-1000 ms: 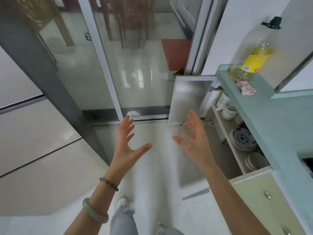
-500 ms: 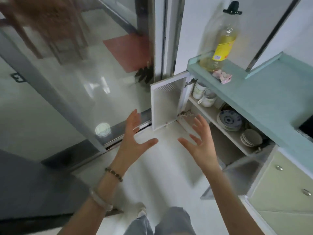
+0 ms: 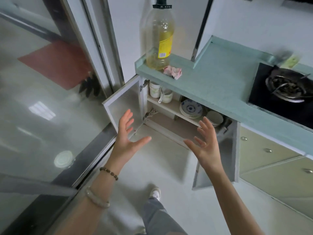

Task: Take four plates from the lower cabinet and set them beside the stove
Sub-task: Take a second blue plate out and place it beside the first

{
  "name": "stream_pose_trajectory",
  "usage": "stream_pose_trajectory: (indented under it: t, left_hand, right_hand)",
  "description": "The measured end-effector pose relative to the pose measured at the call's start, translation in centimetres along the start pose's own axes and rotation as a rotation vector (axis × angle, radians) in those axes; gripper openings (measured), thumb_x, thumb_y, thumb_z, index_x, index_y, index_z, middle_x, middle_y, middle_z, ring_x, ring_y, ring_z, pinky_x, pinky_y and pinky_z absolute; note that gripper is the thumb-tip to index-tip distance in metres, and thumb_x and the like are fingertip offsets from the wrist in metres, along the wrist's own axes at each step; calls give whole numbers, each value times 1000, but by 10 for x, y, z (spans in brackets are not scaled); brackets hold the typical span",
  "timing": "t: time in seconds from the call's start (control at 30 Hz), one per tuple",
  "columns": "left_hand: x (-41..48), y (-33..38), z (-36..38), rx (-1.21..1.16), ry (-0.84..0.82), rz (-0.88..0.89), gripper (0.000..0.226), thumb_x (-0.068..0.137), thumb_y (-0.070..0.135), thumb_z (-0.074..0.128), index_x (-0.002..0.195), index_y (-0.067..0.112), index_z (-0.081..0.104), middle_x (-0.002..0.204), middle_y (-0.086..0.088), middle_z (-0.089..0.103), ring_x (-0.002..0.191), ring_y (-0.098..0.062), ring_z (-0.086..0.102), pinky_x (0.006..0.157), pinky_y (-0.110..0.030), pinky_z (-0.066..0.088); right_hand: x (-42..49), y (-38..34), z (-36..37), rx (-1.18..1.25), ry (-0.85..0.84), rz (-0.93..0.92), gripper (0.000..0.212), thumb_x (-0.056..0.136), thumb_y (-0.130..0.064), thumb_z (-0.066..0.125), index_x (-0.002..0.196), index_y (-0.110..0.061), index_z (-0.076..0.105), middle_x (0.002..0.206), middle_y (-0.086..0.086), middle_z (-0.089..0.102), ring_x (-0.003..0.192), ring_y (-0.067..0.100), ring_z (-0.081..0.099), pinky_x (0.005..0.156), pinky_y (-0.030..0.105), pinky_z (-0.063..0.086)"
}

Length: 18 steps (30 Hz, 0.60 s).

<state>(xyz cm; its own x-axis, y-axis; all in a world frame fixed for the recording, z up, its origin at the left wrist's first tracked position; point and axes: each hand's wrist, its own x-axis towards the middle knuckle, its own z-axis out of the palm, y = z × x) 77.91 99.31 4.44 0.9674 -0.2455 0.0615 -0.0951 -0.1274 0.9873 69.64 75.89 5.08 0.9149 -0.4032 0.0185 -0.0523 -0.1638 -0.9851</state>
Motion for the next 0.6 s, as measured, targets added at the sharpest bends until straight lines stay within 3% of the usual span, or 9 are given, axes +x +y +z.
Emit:
stream_pose_trajectory:
  t: [0.2,0.6]
  left_hand:
    - [66,-3,10,2,-88,23,96,63,40,80,140,48,25,154,12,31,139,1,33,118,-34,29]
    - [180,-27,38,-19,-240,-17,99,63,41,80,145,37,25,152,15,32,137,3,34,118,-35,28]
  right_hand:
    - [52,5,6,-11,69,29,88,74,-15,79,145,-33,30,144,-8,42,130,4,42,104,33,43]
    - [139,18,15,-42,172,100,89,75,-10,79,145,-35,30,143,-15,42,131,2,40,102,29,41]
